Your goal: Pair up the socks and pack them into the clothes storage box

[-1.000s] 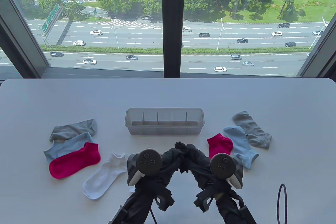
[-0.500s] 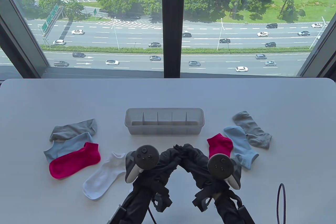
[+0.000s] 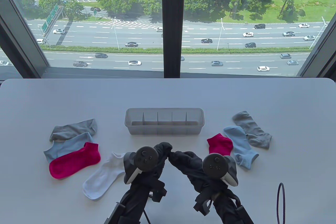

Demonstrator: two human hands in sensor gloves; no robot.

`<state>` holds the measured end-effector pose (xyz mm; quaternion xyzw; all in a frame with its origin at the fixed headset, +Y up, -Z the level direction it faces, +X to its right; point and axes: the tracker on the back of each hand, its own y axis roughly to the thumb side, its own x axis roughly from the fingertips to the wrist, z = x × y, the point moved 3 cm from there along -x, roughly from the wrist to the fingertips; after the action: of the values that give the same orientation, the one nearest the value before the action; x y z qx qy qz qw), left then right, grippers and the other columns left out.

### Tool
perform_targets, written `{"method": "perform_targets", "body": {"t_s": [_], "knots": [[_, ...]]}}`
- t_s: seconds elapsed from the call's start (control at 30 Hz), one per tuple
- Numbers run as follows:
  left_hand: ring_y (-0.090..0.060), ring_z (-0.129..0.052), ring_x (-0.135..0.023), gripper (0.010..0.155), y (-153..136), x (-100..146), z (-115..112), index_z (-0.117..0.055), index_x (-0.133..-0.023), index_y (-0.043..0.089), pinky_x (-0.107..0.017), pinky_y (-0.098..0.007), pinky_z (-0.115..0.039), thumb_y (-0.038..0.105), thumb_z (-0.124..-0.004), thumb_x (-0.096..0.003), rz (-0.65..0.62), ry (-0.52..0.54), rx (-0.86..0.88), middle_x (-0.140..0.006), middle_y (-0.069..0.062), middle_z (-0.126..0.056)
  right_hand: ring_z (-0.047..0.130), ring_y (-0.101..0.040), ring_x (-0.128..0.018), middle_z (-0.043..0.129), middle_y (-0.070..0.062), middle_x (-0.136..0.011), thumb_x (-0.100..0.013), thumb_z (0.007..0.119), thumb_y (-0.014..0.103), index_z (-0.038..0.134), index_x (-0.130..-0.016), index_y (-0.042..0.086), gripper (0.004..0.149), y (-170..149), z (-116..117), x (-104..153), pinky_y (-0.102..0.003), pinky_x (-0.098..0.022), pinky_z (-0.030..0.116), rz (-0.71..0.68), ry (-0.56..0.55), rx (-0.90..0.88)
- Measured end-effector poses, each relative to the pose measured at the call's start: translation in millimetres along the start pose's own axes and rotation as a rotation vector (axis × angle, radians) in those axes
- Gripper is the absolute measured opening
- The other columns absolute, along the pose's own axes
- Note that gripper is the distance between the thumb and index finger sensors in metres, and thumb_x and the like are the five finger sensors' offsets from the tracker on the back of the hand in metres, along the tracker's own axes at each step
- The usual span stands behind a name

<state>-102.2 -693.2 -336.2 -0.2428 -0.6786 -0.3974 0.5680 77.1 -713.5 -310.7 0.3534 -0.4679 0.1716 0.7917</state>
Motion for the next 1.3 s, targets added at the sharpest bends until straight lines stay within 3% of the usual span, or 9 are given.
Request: {"method": "perform_targets", "body": {"t_s": [0.23, 0.37, 0.47, 0.53, 0.7, 0.83, 0.97, 1.13, 1.3], "knots": [[-0.043, -0.078, -0.097, 0.041, 24, 4, -5, -0.070, -0.098, 0.024, -0.071, -0.064, -0.066, 0.028, -0.059, -0.0581, -0.134, -0.103, 0.086, -0.110, -0.021, -0.067, 0.071, -0.044, -0.081, 0.051, -0.034, -0.104, -0.059, 0.059, 0.028, 0.052, -0.104, 0.036, 0.046, -5, 12, -7, -0.049, -0.060, 0.074, 0.101, 0.041, 0.064], [-0.048, -0.060, -0.106, 0.056, 21, 2, -19, -0.041, -0.116, 0.024, -0.076, -0.068, -0.049, 0.033, -0.055, -0.0614, -0.114, -0.233, 0.330, -0.122, -0.019, -0.038, 0.087, -0.035, -0.070, 0.072, -0.028, -0.094, -0.055, 0.073, 0.033, 0.070, -0.101, 0.033, 0.046, -10, -3, 0, -0.040, -0.051, 0.084, 0.117, -0.173, 0.058], [-0.042, -0.064, -0.101, 0.061, 18, 2, -21, -0.030, -0.116, 0.032, -0.075, -0.065, -0.053, 0.037, -0.056, -0.0610, -0.103, -0.221, 0.315, -0.123, -0.017, -0.028, 0.096, -0.028, -0.064, 0.083, -0.023, -0.088, -0.050, 0.082, 0.038, 0.072, -0.093, 0.029, 0.046, -9, -18, 6, -0.033, -0.046, 0.091, 0.122, -0.302, 0.000], [-0.043, -0.072, -0.093, 0.059, 15, 3, -22, -0.031, -0.116, 0.032, -0.071, -0.060, -0.064, 0.039, -0.052, -0.0617, -0.104, -0.237, 0.355, -0.123, -0.017, -0.032, 0.098, -0.025, -0.063, 0.083, -0.019, -0.090, -0.046, 0.086, 0.039, 0.059, -0.100, 0.019, 0.064, -9, -29, 11, -0.030, -0.045, 0.093, 0.143, -0.418, -0.044], [-0.037, -0.095, -0.071, 0.051, 8, 1, -18, -0.048, -0.111, 0.019, -0.056, -0.053, -0.084, 0.025, -0.051, -0.0606, -0.045, -0.120, 0.497, -0.111, -0.025, -0.058, 0.090, -0.027, -0.083, 0.062, -0.025, -0.109, -0.055, 0.081, 0.027, 0.044, -0.111, 0.014, 0.069, -13, -36, 16, -0.034, -0.064, 0.088, 0.073, -0.437, -0.283], [-0.038, -0.098, -0.070, 0.049, 2, 3, -18, -0.052, -0.107, 0.010, -0.055, -0.054, -0.086, 0.024, -0.050, -0.0604, -0.002, -0.086, 0.714, -0.104, -0.030, -0.064, 0.077, -0.034, -0.094, 0.050, -0.024, -0.115, -0.057, 0.074, 0.039, 0.040, -0.114, 0.016, 0.071, -12, -28, 14, -0.048, -0.069, 0.077, 0.065, -0.355, -0.054], [-0.045, -0.088, -0.081, 0.076, 6, 2, -27, -0.044, -0.112, 0.002, -0.063, -0.060, -0.075, 0.048, -0.068, -0.0559, -0.076, -0.286, 0.709, -0.107, -0.035, -0.056, 0.088, -0.031, -0.082, 0.072, -0.024, -0.103, -0.059, 0.070, 0.040, 0.056, -0.109, 0.008, 0.061, -7, -30, 15, -0.044, -0.063, 0.081, 0.064, -0.396, 0.081], [-0.037, -0.081, -0.093, 0.079, 20, 1, -44, -0.027, -0.113, 0.004, -0.072, -0.061, -0.065, 0.031, -0.074, -0.0564, -0.023, -0.434, 0.467, -0.112, -0.026, -0.051, 0.098, -0.023, -0.068, 0.087, -0.022, -0.088, -0.061, 0.069, 0.030, 0.069, -0.101, 0.007, 0.046, -7, -36, 18, -0.037, -0.053, 0.087, 0.110, -0.483, 0.156], [-0.042, -0.082, -0.090, 0.068, 17, -2, -39, -0.042, -0.111, 0.003, -0.071, -0.067, -0.059, 0.019, -0.073, -0.0529, 0.013, -0.447, 0.488, -0.106, -0.028, -0.063, 0.094, -0.020, -0.065, 0.085, -0.017, -0.084, -0.062, 0.065, 0.028, 0.066, -0.100, 0.009, 0.042, -3, -32, 18, -0.038, -0.054, 0.084, 0.081, -0.455, 0.249]]}}
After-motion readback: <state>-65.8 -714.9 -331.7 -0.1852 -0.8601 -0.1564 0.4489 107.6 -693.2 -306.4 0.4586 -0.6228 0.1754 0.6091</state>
